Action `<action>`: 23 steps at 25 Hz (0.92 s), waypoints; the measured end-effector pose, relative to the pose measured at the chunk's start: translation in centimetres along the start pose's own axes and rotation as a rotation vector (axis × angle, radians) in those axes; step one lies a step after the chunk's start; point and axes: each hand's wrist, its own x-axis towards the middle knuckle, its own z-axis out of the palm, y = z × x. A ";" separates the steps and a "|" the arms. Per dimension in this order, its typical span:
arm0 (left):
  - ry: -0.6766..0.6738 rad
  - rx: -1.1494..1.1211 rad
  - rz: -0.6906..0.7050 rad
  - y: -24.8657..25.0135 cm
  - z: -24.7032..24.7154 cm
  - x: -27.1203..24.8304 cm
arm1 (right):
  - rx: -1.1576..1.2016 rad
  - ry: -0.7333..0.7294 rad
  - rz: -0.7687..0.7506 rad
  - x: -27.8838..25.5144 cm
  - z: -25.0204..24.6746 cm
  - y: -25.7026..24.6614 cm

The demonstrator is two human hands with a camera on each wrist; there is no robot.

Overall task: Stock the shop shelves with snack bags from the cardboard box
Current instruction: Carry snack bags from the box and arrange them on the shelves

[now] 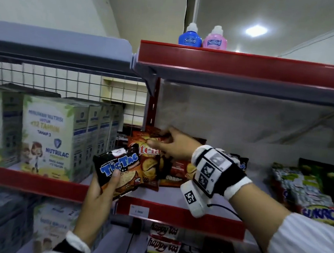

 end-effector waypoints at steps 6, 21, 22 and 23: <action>-0.309 0.122 0.096 -0.9 7.5 1.2 | 0.081 -0.015 -0.177 -4.8 -4.3 4.1; -0.271 1.408 0.262 -5.1 8.6 3.0 | 0.038 0.322 0.542 0.3 -8.6 23.7; -0.268 1.421 0.257 -5.2 8.6 3.0 | 0.013 0.302 0.549 0.6 -8.4 24.1; -0.268 1.433 0.254 -5.3 8.6 2.9 | 0.020 0.293 0.555 0.7 -8.1 24.1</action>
